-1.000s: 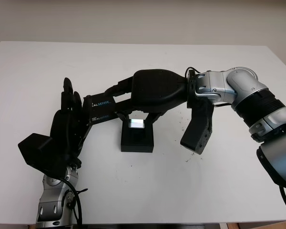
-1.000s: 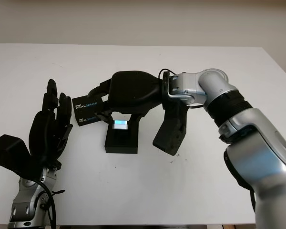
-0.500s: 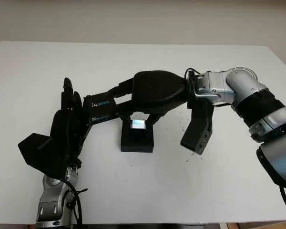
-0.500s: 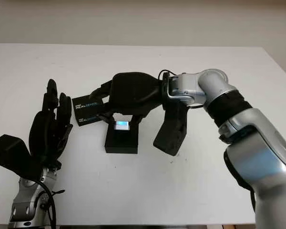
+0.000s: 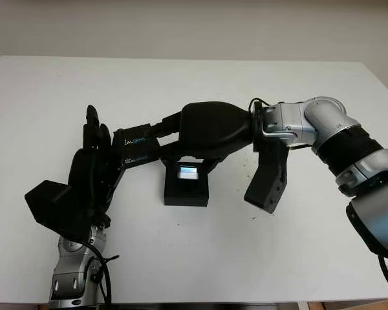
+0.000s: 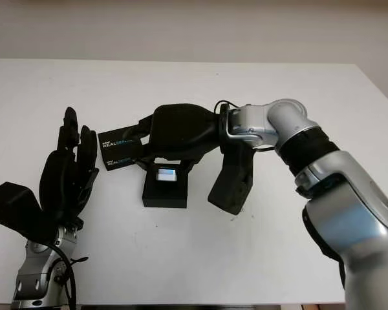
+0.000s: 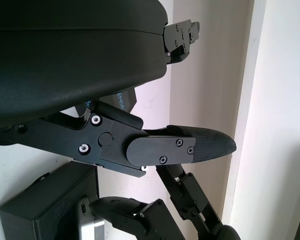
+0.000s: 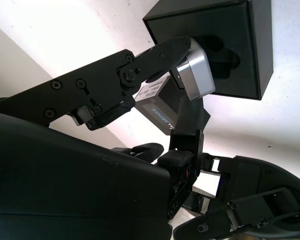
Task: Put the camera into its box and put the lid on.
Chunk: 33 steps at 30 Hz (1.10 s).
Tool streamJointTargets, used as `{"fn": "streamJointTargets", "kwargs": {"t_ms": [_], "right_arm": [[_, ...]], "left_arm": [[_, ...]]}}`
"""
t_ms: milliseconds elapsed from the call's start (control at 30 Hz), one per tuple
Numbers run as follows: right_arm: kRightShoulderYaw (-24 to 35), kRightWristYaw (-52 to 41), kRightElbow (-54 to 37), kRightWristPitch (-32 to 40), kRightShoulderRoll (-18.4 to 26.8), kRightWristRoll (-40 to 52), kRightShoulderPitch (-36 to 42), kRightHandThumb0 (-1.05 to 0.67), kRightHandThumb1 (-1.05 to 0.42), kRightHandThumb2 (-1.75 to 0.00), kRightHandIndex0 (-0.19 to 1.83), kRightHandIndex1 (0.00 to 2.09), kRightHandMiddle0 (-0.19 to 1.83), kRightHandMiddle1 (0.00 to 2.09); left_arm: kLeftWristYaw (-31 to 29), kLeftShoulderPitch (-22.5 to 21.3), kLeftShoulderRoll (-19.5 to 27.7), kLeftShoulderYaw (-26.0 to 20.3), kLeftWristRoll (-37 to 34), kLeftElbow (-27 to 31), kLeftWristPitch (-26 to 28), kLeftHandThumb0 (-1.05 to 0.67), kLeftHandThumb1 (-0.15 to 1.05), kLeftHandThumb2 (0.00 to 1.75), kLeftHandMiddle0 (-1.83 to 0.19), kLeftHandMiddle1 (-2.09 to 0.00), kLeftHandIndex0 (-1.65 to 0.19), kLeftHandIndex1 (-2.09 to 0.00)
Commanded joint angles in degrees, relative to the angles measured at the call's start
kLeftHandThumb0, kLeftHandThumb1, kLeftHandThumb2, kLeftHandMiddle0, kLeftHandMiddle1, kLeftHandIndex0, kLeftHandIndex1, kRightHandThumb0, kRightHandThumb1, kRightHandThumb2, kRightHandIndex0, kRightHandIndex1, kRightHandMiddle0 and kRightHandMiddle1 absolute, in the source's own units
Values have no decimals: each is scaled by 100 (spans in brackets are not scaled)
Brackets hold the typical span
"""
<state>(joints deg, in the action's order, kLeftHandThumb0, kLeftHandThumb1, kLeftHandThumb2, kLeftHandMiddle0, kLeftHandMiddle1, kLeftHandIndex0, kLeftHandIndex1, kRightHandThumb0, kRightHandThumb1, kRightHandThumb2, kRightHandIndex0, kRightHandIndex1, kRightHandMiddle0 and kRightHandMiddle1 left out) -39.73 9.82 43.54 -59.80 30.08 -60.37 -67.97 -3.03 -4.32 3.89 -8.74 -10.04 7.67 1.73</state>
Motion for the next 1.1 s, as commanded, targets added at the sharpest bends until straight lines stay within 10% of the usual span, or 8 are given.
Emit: {"fn": "streamJointTargets", "kwargs": {"t_ms": [0, 667, 933, 1067], "right_arm": [[-30, 77, 59, -9, -27, -38, 36, -43, -90, -5, 43, 6, 53, 125], [-298, 680, 215, 132, -96, -505, 137, -43, -88, -5, 45, 7, 50, 141], [-587, 1160, 121, 134, -10, -877, 302, -45, -89, -6, 41, 4, 44, 131], [-555, 825, -173, 119, 107, -783, 356, -45, -89, -5, 29, 3, 20, 93]], "left_arm": [[-6, 23, -6, 34, 23, 94, -19, -71, 105, 42, 19, 0, 19, 0], [-11, 50, -8, 42, 43, 94, -82, -72, 105, 40, 19, 0, 19, 0], [6, 67, -35, 41, 61, 125, -90, -72, 105, 41, 19, 0, 19, 0], [0, 94, -17, 53, 93, 165, -68, -72, 105, 42, 19, 0, 19, 0]]}}
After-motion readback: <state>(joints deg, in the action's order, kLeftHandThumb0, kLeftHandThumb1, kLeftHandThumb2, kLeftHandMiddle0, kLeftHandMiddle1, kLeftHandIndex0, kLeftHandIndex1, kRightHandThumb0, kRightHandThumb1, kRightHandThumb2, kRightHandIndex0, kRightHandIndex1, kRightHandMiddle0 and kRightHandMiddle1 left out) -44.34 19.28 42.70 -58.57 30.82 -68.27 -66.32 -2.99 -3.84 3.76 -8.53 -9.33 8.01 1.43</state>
